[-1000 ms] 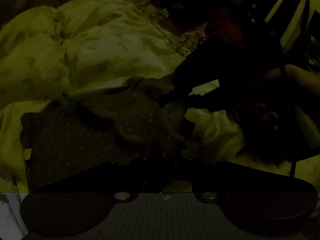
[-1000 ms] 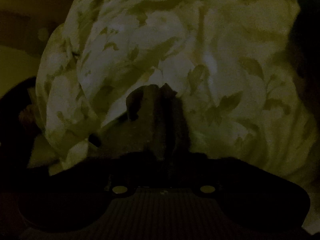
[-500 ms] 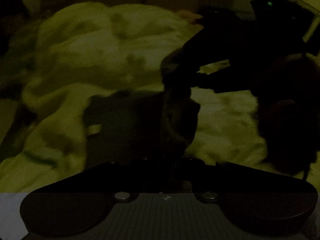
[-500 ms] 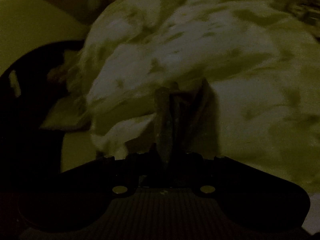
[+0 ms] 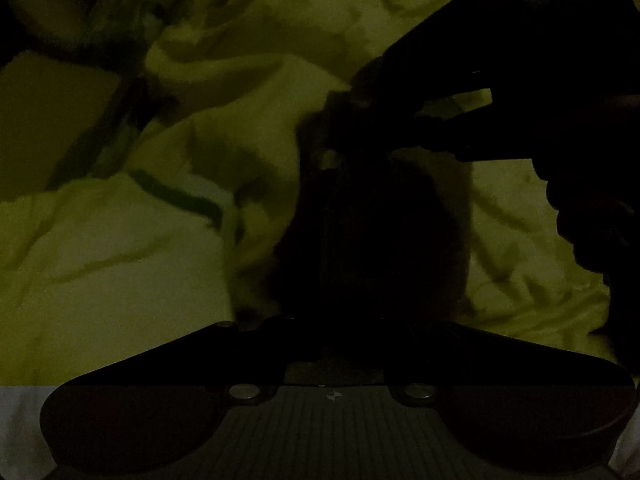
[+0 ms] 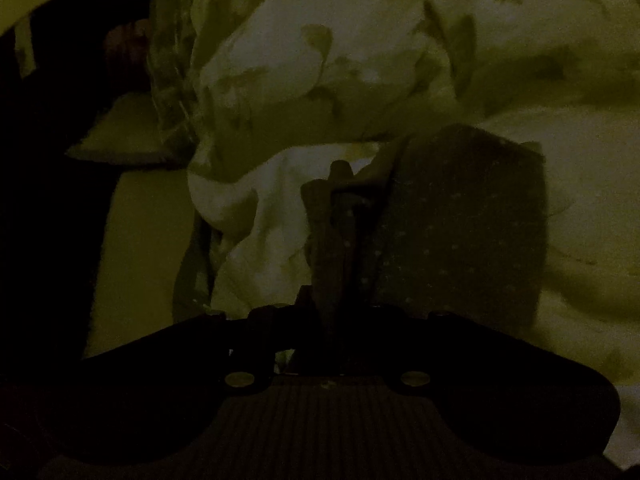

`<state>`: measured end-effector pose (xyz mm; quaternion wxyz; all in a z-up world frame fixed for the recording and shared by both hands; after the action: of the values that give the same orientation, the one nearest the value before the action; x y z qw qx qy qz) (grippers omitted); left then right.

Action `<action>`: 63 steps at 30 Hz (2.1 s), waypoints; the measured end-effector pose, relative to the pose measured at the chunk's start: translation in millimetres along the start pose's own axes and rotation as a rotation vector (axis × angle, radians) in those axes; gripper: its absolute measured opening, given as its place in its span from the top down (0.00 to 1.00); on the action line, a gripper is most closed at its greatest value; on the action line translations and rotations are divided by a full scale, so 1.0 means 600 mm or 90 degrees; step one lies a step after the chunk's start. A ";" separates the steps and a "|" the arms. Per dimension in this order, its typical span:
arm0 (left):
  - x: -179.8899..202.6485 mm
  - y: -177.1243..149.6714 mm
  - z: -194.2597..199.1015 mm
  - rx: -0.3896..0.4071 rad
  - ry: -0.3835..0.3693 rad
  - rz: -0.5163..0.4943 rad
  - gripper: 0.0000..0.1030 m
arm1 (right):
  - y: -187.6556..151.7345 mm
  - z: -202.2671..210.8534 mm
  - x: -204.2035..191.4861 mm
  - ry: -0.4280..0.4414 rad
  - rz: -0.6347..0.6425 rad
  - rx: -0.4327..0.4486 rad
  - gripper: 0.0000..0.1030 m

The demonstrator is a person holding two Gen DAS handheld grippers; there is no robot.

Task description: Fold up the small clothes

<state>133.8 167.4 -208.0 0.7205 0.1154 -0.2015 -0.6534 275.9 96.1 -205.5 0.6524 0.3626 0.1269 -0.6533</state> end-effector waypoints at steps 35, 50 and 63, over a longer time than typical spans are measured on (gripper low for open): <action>0.051 0.093 -0.058 0.059 0.027 -0.163 0.10 | -0.089 0.078 0.071 -0.108 0.091 0.008 0.86; 0.028 0.092 -0.072 0.034 0.022 -0.159 0.06 | -0.095 0.053 0.104 -0.141 0.066 -0.020 0.86; 0.042 0.093 -0.022 0.036 0.041 -0.173 0.00 | -0.097 0.078 0.089 -0.146 0.087 -0.019 0.84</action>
<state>191.1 148.1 -192.5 0.6279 0.1831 -0.1793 -0.7349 212.9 32.5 -224.6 0.7111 0.2834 0.0358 -0.6425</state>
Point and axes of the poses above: each gripper's, at about its wrist camera, not at the fingertips, and z roughly against the way its jaws point, x to its right, y to its top, the point moved 9 cm from there along -z, roughly the way its jaws point, and after that the axes turned 6 degrees about y, right-handed, at the moved point
